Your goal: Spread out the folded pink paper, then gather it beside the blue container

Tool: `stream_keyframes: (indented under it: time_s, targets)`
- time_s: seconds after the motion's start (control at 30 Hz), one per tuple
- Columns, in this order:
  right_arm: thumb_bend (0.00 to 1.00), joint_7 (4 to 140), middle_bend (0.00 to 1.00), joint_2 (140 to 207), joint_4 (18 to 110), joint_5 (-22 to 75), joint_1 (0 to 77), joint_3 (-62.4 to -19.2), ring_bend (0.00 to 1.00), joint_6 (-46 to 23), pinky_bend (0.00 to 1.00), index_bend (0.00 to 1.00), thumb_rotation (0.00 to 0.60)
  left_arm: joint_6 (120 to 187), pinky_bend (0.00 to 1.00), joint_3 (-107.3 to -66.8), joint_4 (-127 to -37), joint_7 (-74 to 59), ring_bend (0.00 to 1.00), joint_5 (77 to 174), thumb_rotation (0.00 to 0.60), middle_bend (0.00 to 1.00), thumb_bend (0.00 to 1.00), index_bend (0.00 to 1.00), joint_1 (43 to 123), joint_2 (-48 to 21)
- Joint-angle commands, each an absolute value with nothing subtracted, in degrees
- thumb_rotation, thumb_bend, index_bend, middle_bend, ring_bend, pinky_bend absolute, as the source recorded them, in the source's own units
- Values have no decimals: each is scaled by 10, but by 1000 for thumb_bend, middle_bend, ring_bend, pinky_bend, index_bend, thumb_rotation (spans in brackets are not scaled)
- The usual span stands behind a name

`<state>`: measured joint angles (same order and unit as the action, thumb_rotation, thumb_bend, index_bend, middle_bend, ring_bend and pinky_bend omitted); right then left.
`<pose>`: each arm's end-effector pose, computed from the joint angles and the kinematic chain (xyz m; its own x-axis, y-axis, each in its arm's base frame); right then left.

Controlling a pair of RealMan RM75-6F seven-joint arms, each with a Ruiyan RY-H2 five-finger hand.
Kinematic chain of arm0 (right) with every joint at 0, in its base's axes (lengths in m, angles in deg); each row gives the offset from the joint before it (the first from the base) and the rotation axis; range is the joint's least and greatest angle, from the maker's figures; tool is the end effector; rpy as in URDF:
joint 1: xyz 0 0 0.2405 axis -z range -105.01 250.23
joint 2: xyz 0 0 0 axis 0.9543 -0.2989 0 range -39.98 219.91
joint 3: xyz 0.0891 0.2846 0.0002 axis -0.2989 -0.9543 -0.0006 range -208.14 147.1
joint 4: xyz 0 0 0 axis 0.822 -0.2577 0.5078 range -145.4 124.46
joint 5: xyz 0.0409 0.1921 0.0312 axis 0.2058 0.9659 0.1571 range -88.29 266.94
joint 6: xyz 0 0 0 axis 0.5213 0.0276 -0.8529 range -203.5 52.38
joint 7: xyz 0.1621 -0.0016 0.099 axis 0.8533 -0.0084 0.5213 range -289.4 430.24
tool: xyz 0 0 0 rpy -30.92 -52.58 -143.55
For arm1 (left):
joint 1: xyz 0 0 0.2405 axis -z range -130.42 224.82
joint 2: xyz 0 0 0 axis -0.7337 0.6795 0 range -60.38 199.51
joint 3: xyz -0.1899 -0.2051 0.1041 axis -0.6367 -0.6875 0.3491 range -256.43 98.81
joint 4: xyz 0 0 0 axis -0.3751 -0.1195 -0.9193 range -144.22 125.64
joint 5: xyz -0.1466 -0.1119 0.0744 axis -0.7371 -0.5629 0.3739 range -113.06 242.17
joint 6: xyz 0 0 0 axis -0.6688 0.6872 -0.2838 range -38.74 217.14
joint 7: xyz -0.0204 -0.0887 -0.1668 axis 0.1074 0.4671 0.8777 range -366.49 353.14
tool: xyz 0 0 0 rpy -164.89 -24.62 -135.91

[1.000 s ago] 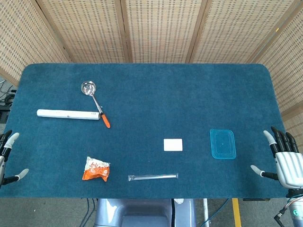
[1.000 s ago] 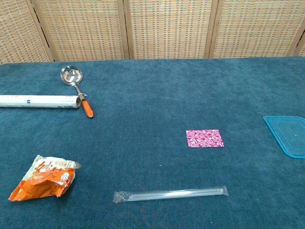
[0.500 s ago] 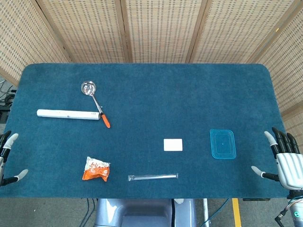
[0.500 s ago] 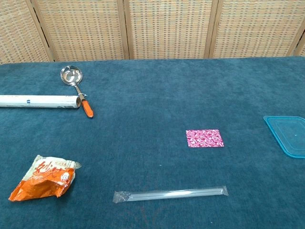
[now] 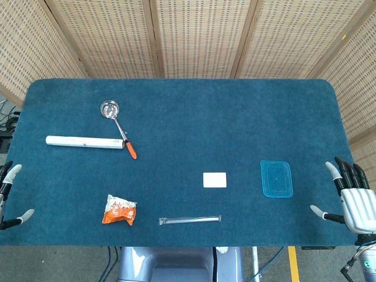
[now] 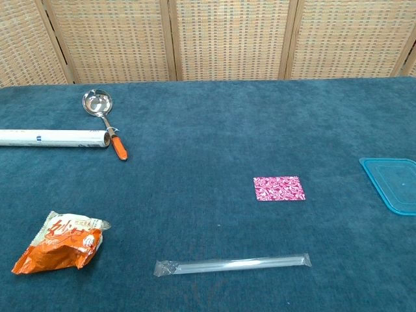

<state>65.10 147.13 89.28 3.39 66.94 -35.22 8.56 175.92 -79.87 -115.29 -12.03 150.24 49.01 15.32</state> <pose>-0.3178 -0.2381 0.2202 0.4702 0.0198 0.8824 -0.8818 -0.0326 0.4706 -0.3181 0.2030 0.2250 0.4213 0.0324 0.9063 0.9056 0.0376 -0.4224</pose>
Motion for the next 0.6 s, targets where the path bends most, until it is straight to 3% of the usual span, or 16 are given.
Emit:
stream_keyframes:
  time_s: [0.03,0.6]
  targets:
    - [145,663,31,1465,898,29,661,-352,0,72,0,76,600,1760,0,-800,-1154,-122,0,1502,600,0,33,0,491,154]
    - [194,794,95,1431,926,-17,528,-363,0,-104,0,145,600,1760,0,-811,-1176,-141,0,1495,600,0,34,0,498,175]
